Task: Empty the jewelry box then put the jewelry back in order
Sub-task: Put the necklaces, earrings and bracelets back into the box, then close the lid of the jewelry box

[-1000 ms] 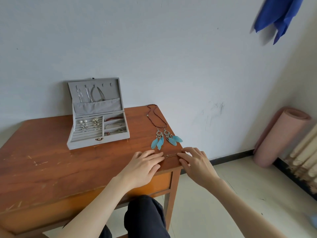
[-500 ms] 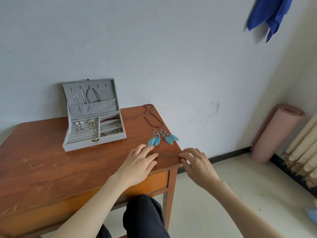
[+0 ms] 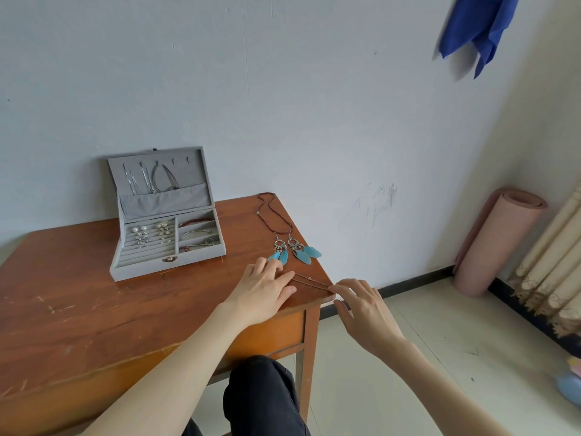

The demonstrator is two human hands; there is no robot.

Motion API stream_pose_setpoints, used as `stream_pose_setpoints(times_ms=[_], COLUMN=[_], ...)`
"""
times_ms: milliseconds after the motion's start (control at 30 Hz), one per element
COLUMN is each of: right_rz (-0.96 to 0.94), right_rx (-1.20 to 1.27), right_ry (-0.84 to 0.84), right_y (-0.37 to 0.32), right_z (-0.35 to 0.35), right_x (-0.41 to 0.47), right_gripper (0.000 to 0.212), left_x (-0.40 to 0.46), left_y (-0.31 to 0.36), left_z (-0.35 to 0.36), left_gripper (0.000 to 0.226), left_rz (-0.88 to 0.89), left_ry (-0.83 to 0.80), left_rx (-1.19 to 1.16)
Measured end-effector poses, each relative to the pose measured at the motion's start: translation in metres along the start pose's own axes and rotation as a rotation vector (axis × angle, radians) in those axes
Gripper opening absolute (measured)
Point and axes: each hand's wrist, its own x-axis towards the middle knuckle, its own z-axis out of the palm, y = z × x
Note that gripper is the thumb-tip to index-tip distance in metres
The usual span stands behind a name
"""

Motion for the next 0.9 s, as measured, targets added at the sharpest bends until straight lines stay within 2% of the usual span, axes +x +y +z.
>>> stream_pose_setpoints(times_ms=[267, 467, 600, 900], right_rz=[0.007, 0.014, -0.045, -0.222], right_rx=[-0.015, 0.006, 0.027, 0.016], right_ry=[-0.011, -0.043, -0.027, -0.027], right_y=[0.000, -0.005, -0.022, -0.095], right_z=[-0.001, -0.006, -0.014, -0.018], right_x=[-0.001, 0.008, 0.029, 0.122], right_gripper=[0.024, 0.032, 0.035, 0.044], left_x=[0.008, -0.005, -0.017, -0.041], left_y=[0.003, -0.005, -0.022, -0.112], left_z=[-0.006, -0.019, -0.033, -0.076], left_gripper=[0.046, 0.043, 0.043, 0.049], left_rz=[0.010, 0.049, 0.063, -0.163], left_ry=[-0.014, 0.083, 0.135, 0.246], left_rx=[0.006, -0.033, -0.047, 0.027])
